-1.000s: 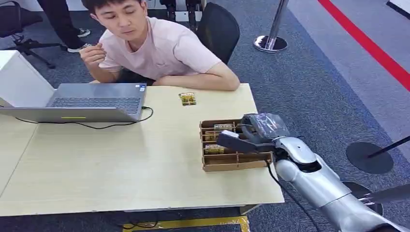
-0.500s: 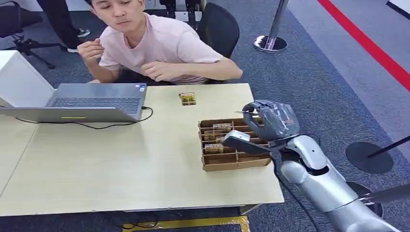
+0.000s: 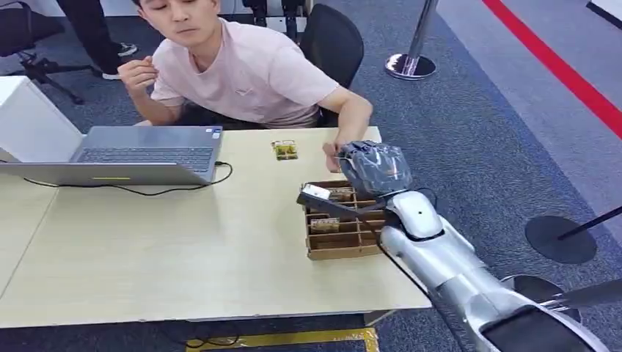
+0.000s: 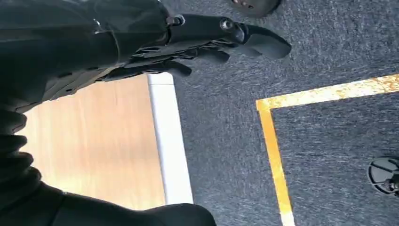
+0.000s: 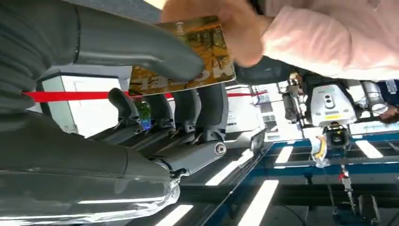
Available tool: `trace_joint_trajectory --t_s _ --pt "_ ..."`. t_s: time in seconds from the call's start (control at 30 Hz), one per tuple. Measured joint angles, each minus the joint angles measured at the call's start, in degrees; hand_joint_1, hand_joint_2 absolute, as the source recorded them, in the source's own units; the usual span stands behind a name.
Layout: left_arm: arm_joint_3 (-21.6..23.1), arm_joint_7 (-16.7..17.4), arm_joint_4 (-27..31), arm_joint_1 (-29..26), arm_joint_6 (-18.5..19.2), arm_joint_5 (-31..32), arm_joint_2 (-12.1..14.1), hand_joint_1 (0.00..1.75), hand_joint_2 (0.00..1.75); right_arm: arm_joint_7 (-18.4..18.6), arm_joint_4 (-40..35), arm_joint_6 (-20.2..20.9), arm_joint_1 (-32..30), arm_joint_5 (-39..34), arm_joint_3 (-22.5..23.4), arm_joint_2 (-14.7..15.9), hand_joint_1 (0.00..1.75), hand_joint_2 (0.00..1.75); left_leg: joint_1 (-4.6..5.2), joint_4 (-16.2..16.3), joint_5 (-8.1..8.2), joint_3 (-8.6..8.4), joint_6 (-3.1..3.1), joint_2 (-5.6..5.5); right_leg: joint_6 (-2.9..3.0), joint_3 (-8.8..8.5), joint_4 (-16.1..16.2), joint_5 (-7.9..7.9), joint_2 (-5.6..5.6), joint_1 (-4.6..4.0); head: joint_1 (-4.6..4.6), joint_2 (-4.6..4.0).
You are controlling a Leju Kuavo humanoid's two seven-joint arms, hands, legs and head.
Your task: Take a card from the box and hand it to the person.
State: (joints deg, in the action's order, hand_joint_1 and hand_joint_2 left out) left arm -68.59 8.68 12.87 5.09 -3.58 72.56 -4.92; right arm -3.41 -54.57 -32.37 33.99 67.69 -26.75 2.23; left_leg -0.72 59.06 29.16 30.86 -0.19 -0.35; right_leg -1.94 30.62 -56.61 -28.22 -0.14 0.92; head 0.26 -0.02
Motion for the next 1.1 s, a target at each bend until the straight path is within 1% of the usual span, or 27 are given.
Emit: trace_joint_trajectory --t_s 0.13,0.17,0.4,0.43,0.57,0.6,0.77,0.9,1.0,1.1 --pt "0.0 0.5 0.0 0.0 0.0 0.1 0.0 0.0 1.75 1.1 6.6 -4.2 2.9 2.2 0.0 -2.2 1.29 1.75 0.0 0.0 0.0 0.0 0.0 0.01 0.0 0.0 0.0 0.0 0.01 0.0 0.0 0.02" --pt "0.0 0.5 0.0 0.0 0.0 0.2 0.0 0.0 1.75 1.2 7.8 -4.7 3.5 2.5 0.0 -2.6 1.29 1.75 0.0 0.0 0.0 0.01 0.0 0.0 0.0 0.0 0.0 0.0 0.01 0.0 0.02 0.0" --pt "0.0 0.3 0.0 0.0 0.4 0.2 0.0 0.0 1.75 2.3 14.5 -4.2 6.6 4.6 0.0 -5.0 1.29 1.75 0.0 0.0 0.0 0.0 0.0 0.01 0.0 0.0 0.0 0.0 0.01 0.0 0.02 0.0" --pt "0.0 0.2 0.0 0.0 0.4 0.2 0.0 0.0 1.75 2.4 15.3 -4.1 7.0 4.8 0.0 -5.4 0.0 0.0 0.0 0.0 0.0 0.0 0.0 0.01 0.0 0.0 0.0 0.0 0.01 0.0 0.02 0.02" --pt "0.2 -0.5 0.0 0.0 0.7 0.8 0.0 0.0 1.75 2.6 18.2 -4.0 8.4 5.1 0.0 -6.5 0.0 0.0 0.0 0.0 -0.01 0.0 -0.01 0.0 0.0 0.0 0.0 0.01 0.01 0.0 0.02 0.0" --pt "0.2 -0.8 0.0 0.0 0.6 0.8 0.0 0.0 0.0 2.6 18.8 -4.0 8.8 5.2 0.0 -6.8 0.0 0.0 0.0 0.0 -0.01 0.0 -0.01 0.01 0.0 0.0 0.0 0.01 0.01 0.0 0.02 0.0" --pt "0.2 -0.8 0.0 0.0 0.0 0.5 0.0 0.0 0.0 2.5 20.6 -4.3 9.8 5.3 0.0 -7.6 0.0 0.0 0.0 0.0 -0.01 0.01 -0.01 0.0 0.0 0.01 0.0 0.0 0.01 0.0 0.0 0.02" --pt "0.2 -0.5 0.0 0.0 0.1 0.2 0.1 0.0 0.0 1.0 21.2 -5.4 10.3 2.8 0.1 -7.8 0.0 0.0 0.01 0.0 -0.01 0.0 -0.01 0.0 0.0 0.01 0.0 0.0 0.01 0.01 0.02 0.02" --pt "0.2 -0.4 0.0 0.0 0.1 -0.2 0.1 0.0 0.0 -1.6 21.3 -5.6 10.6 -1.9 1.1 -7.8 0.0 0.0 0.01 0.0 -0.01 0.0 -0.01 0.0 0.0 0.01 0.0 0.01 0.01 0.01 0.02 0.02" --pt "0.2 -0.5 0.0 0.0 0.1 -0.5 0.1 0.0 0.0 -6.2 20.5 -4.1 10.6 -12.3 3.9 -7.8 0.0 0.0 0.01 0.0 -0.01 0.0 -0.01 0.0 0.0 0.01 0.0 0.01 0.01 0.01 0.0 0.0"
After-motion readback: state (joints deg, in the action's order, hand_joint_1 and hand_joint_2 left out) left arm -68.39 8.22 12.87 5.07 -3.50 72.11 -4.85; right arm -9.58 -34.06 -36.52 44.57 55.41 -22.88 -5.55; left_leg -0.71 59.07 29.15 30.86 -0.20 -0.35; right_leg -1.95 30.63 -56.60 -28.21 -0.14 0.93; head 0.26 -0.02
